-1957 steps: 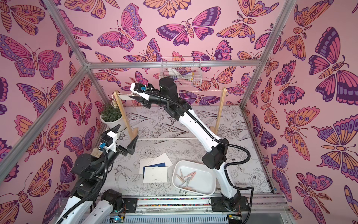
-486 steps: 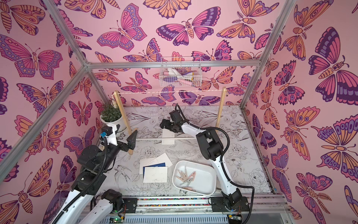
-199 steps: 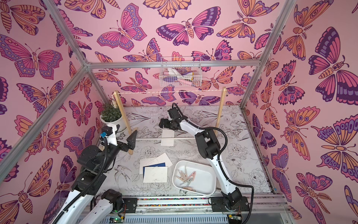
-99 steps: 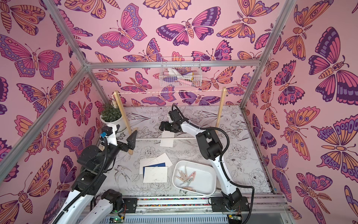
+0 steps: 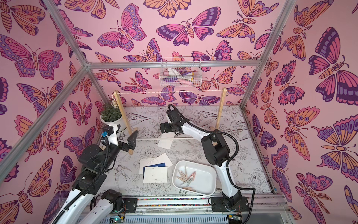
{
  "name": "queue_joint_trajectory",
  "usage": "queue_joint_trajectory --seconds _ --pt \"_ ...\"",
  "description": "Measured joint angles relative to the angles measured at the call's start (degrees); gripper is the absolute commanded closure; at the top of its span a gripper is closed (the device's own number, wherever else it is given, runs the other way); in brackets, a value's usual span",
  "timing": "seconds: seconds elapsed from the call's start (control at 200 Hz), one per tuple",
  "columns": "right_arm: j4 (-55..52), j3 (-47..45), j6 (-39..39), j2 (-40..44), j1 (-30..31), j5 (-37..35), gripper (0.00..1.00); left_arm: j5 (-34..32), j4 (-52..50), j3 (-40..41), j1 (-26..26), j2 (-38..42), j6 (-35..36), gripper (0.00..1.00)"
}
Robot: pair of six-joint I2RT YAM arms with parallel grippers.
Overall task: Remove the postcards from the strings
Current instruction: Move the postcard to the center of the board.
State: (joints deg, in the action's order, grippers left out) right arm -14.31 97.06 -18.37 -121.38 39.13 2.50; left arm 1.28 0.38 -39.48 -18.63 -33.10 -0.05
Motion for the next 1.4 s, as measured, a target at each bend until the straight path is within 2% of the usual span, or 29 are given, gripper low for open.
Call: queue_joint_trajectory --seconds 0.12,0.265,0.461,0.711,0.846,0.916,1.162,1.402 --pt "3.74 -7.30 4.07 8.74 3.08 -3.61 0.00 -0.02 0.00 0.00 0.04 0.04 0.00 0.00" --pt "4.85 -10.73 6.91 13.44 3.06 -4.20 0.19 -0.02 0.00 0.00 0.24 0.24 0.00 0.00" --pt "-0.79 -11.10 8.87 13.70 3.80 -5.29 0.19 -0.04 0.00 0.00 0.24 1.77 0.00 0.00" --pt "-12.39 -10.34 12.83 13.03 10.58 -10.05 0.21 -0.26 0.31 0.02 0.24 3.06 -0.04 0.00" --pt "-16.33 -9.44 13.33 11.08 11.54 -11.39 0.23 -0.26 0.50 0.24 0.24 3.23 -0.22 0.00" --pt "-18.14 -8.55 13.53 9.75 11.28 -9.35 0.23 -0.26 0.55 0.48 0.24 3.45 -0.24 0.00" --pt "-21.94 -2.62 14.16 4.26 11.23 5.31 0.23 -0.26 0.72 0.90 0.24 3.82 -0.24 0.00" --pt "-22.99 1.66 14.10 -1.05 11.02 8.79 0.21 -0.28 0.83 1.01 0.24 4.15 -0.24 0.00"
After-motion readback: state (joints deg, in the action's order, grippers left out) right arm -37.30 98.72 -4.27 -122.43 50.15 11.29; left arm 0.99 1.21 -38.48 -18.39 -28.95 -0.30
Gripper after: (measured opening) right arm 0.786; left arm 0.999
